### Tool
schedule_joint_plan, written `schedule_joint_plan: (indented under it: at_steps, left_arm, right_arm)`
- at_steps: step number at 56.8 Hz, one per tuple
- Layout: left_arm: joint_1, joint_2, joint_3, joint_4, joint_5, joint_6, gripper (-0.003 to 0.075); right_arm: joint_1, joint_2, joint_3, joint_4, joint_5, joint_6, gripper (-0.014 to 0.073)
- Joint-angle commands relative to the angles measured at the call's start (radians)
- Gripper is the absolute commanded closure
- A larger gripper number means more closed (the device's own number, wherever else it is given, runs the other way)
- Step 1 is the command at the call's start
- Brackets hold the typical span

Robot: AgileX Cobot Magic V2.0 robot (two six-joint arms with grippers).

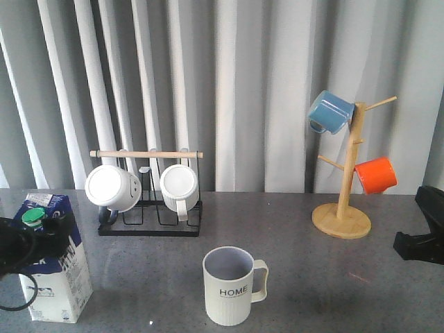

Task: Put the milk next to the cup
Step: 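Grasp the milk carton top with the left gripper and lift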

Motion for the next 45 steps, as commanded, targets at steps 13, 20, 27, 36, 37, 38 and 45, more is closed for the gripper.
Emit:
schedule_joint_plan:
  at_steps: [13, 20, 27, 36, 37, 38, 45]
  left_arm:
    - [0.013, 0.001, -0.035, -0.004, -0.149, 0.026, 0.0489]
    - [0.013, 0.001, -0.035, -0.004, -0.169, 0.033, 0.0664]
    - [0.013, 0.001, -0.035, -0.004, -0.169, 0.033, 0.0729]
    - [0.013, 0.001, -0.035, -0.004, -0.165, 0.031, 0.0728]
    - [0.013, 0.001, -0.035, -0.004, -0.162, 0.031, 0.0728]
    - [0.013, 0.001, -0.035, -0.004, -0.156, 0.031, 0.0728]
    - [-0.011, -0.017, -0.035, -0.118, -0.123, 0.048, 0.0728]
  right_arm:
    - [-0.004, -0.018, -0.03, -0.003, -0.066, -0.003, 0.0602]
    - [-0.004, -0.018, -0.03, -0.003, -0.066, -0.003, 0.0602]
    - [-0.004, -0.018, -0.03, -0.003, -0.066, -0.003, 0.0602]
    - [-0.004, -0.018, -0.03, -0.003, -0.066, -0.003, 0.0602]
    - [-0.004, -0.018, -0.03, -0.003, -0.066, -0.003, 0.0602]
    - [-0.004, -0.018, -0.03, -0.003, -0.066, -0.003, 0.0602]
    - [-0.004, -0.018, -0.03, -0.003, -0.066, -0.003, 0.0602]
